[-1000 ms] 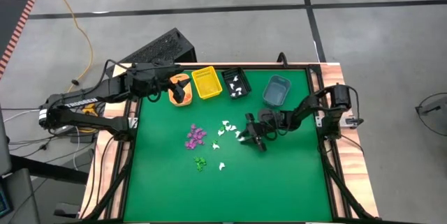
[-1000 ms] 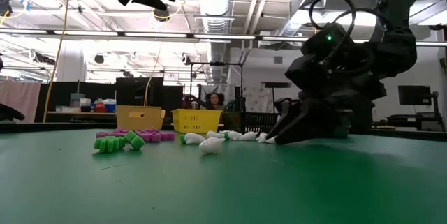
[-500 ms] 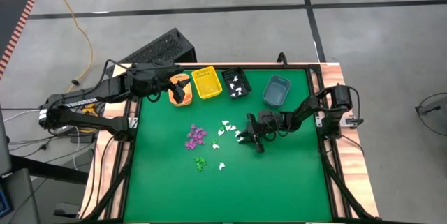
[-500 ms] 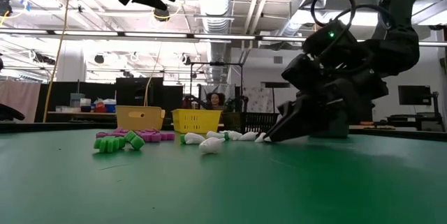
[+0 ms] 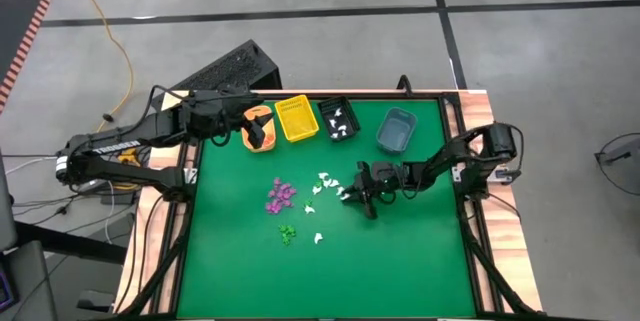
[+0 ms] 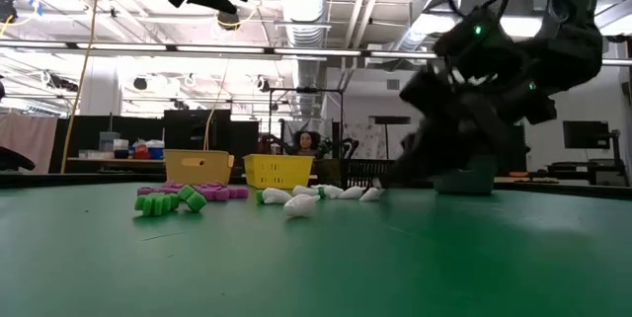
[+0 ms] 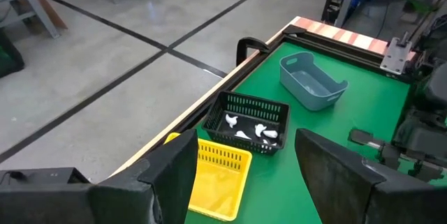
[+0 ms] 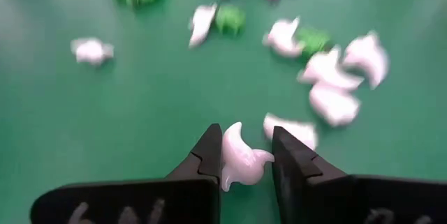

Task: Sort Halloween decoration
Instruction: Put the white ghost toy into the black bin

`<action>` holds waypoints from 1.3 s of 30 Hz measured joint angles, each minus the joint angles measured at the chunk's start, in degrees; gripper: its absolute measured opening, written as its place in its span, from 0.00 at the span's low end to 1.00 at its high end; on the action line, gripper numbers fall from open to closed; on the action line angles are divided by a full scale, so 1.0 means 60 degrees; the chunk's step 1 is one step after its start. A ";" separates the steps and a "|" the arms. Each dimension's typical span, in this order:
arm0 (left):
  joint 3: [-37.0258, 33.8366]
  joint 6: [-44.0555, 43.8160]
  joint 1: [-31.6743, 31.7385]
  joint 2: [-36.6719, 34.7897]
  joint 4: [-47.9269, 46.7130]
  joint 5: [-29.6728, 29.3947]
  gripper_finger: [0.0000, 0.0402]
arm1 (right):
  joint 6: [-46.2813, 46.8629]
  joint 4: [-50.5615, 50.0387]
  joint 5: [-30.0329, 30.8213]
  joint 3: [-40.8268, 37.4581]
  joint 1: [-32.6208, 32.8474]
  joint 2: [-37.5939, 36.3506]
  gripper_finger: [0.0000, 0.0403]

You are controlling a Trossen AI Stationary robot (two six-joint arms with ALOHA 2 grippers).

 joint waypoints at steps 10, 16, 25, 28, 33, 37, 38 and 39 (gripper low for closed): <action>0.0000 0.0021 0.0000 0.0000 0.0329 0.0012 0.58 | 0.0347 -0.0784 0.1415 0.0518 -0.0703 -0.1621 0.19; 0.0000 0.0265 0.0000 0.0000 0.0329 0.0007 0.58 | -0.0084 -0.1681 0.2123 0.1646 -0.1800 -0.1840 0.19; -0.0004 0.0541 0.0004 -0.0400 0.0316 0.0238 0.58 | -0.0031 -0.3241 0.2381 0.2932 -0.3756 -0.1757 0.19; -0.0003 0.0665 0.0004 -0.0653 0.0313 0.0402 0.58 | 0.0142 -0.3242 0.2378 0.2934 -0.4254 -0.1756 0.22; 0.0000 0.0675 0.0004 -0.0856 0.0202 0.0412 0.58 | 0.0142 -0.3402 0.2364 0.2937 -0.4672 -0.1756 0.28; -0.0003 0.0789 0.0004 -0.0941 0.0042 0.0409 0.58 | 0.0142 -0.3519 0.2343 0.2937 -0.4719 -0.1756 0.30; 0.0000 0.0814 0.0004 -0.0943 0.0009 0.0408 0.58 | 0.0142 -0.3512 0.2334 0.2937 -0.4718 -0.1756 0.30; 0.0000 0.0814 0.0004 -0.0947 -0.0065 0.0408 0.58 | 0.0135 -0.3501 0.2324 0.2937 -0.4699 -0.1756 0.30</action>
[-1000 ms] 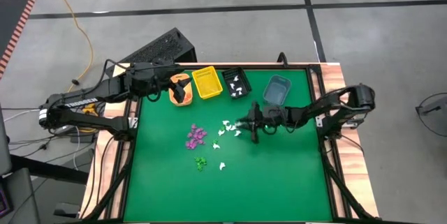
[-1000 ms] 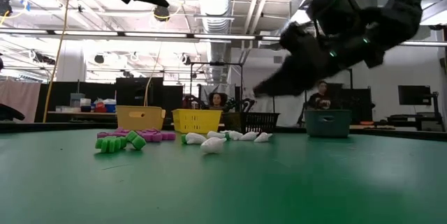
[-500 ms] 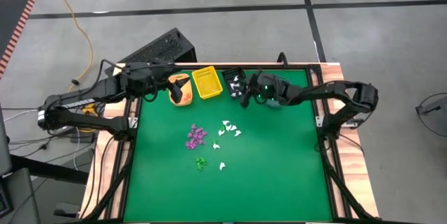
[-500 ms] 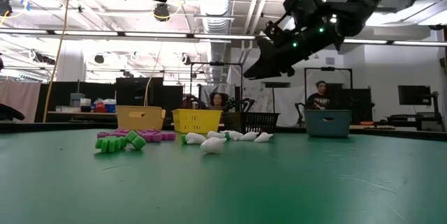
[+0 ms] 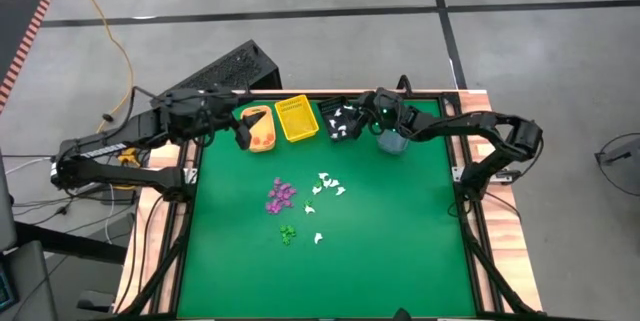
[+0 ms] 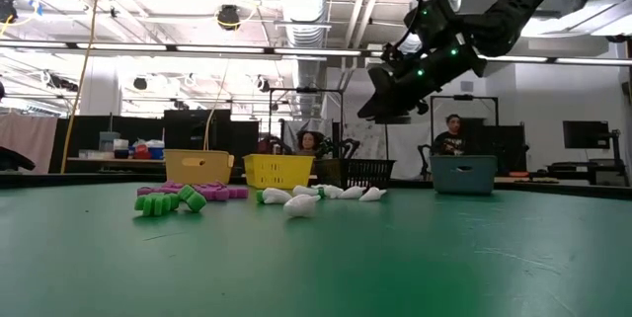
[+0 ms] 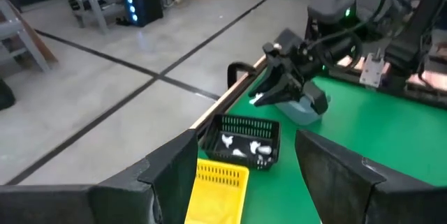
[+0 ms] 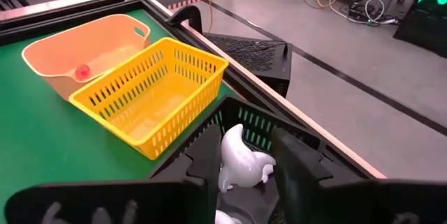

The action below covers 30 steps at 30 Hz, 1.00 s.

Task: Sort Halloween decoration
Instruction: Put the white ghost toy into the black bin

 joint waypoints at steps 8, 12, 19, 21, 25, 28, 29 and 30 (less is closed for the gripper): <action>-0.0004 0.0113 0.0004 -0.0007 -0.0042 0.0000 0.58 | -0.0066 -0.0018 -0.0289 0.0000 -0.0002 0.0000 0.30; -0.0004 0.0109 0.0000 -0.0007 -0.0042 0.0000 0.58 | -0.0076 -0.0096 -0.0335 0.0000 -0.0002 0.0000 0.30; -0.0004 0.0087 0.0000 -0.0007 -0.0049 -0.0002 0.58 | -0.0309 -0.0398 -0.0634 0.0000 -0.0005 0.0000 0.31; -0.0004 0.0075 0.0000 -0.0007 -0.0046 -0.0002 0.58 | -0.0414 -0.0404 -0.0743 0.0000 -0.0002 0.0000 0.31; -0.0004 0.0026 0.0000 -0.0007 -0.0049 0.0000 0.58 | -0.0477 -0.0414 -0.0755 -0.0002 -0.0002 -0.0004 0.33; -0.0004 0.0022 0.0000 -0.0007 -0.0049 -0.0004 0.58 | -0.0500 -0.0416 -0.0755 0.0000 -0.0002 -0.0004 0.39; -0.0004 0.0018 0.0000 -0.0007 -0.0049 -0.0004 0.58 | -0.0500 -0.0429 -0.0755 0.0000 -0.0002 -0.0004 0.41; -0.0004 0.0018 0.0000 -0.0007 -0.0049 -0.0004 0.58 | -0.0500 -0.0457 -0.0755 0.0000 -0.0002 -0.0004 0.44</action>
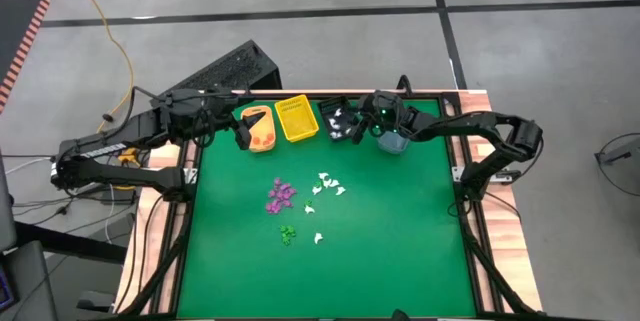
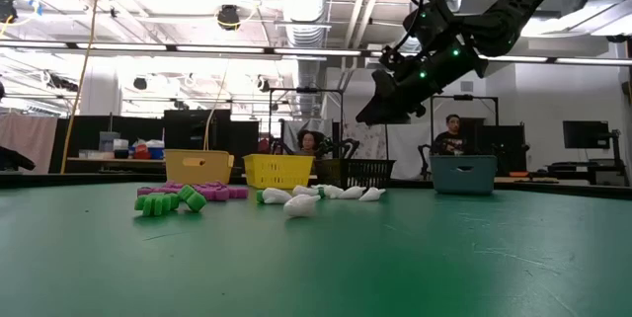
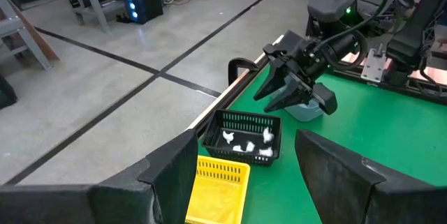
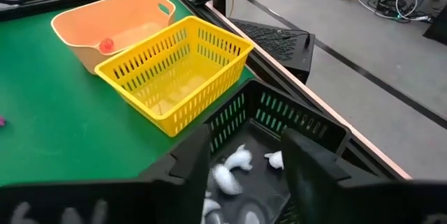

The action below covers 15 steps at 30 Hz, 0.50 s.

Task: Sort Halloween decoration
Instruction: Put the white ghost toy into the black bin

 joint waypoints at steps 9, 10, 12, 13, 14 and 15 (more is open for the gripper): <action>0.0000 -0.0062 0.0000 0.0000 -0.0028 0.0005 0.58 | 0.0510 0.0481 -0.2004 0.0000 0.0510 -0.0011 0.52; 0.0000 -0.0062 0.0000 0.0000 -0.0045 0.0015 0.58 | 0.0506 0.0504 -0.2342 0.0000 0.0732 -0.0011 0.52; 0.0000 -0.0062 0.0000 0.0000 -0.0073 0.0015 0.58 | 0.0464 0.0424 -0.2559 0.0000 0.1204 -0.0011 0.51; 0.0000 -0.0062 0.0000 0.0000 -0.0076 0.0018 0.58 | 0.0324 0.0353 -0.2561 0.0000 0.1461 -0.0011 0.50; 0.0000 -0.0062 0.0000 0.0000 -0.0080 0.0018 0.58 | 0.0100 0.0287 -0.2530 0.0000 0.1696 -0.0011 0.50; 0.0000 -0.0062 0.0000 0.0000 -0.0080 0.0018 0.58 | -0.0236 0.0236 -0.2467 0.0000 0.1932 -0.0011 0.49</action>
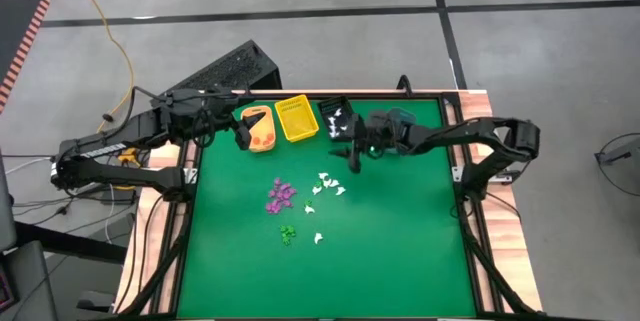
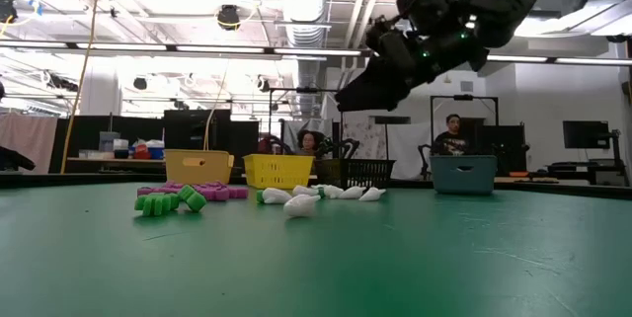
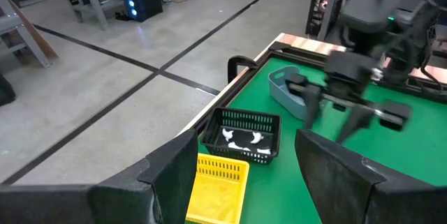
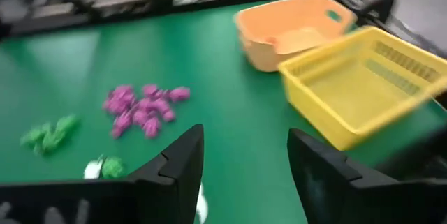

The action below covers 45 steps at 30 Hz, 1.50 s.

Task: Sort Halloween decoration
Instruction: Put the white ghost toy into the black bin

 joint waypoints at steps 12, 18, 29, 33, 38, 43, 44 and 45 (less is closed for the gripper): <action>0.0000 -0.0015 0.0000 0.0000 -0.0014 0.0036 0.58 | -0.1436 0.0139 0.0935 0.0031 0.0848 0.0786 0.49; 0.0000 -0.0127 -0.0004 0.0004 -0.0171 0.0031 0.58 | -0.1475 0.0202 0.0398 0.0672 0.0916 0.2194 0.49; 0.0000 -0.0419 -0.0003 0.0004 -0.0679 -0.0015 0.58 | -0.1854 0.0142 -0.0384 0.1236 0.0992 0.3611 0.49; 0.0000 -0.0430 0.0000 0.0004 -0.0698 -0.0015 0.58 | -0.1836 0.0337 -0.0638 0.1246 0.0780 0.3920 0.49; 0.0000 -0.0470 -0.0004 0.0004 -0.0780 -0.0016 0.58 | -0.1800 0.0223 -0.0807 0.1249 0.0658 0.4068 0.48; 0.0000 -0.0535 0.0000 0.0004 -0.0925 -0.0025 0.58 | -0.2179 -0.0202 -0.0724 0.1144 0.0680 0.4051 0.44; 0.0000 -0.0535 0.0000 0.0004 -0.0925 -0.0025 0.58 | -0.2192 -0.0206 -0.0728 0.1109 0.0683 0.4047 0.42; 0.0000 -0.0536 0.0000 0.0004 -0.0925 -0.0025 0.58 | -0.2187 -0.0254 -0.0728 0.1078 0.0683 0.4047 0.41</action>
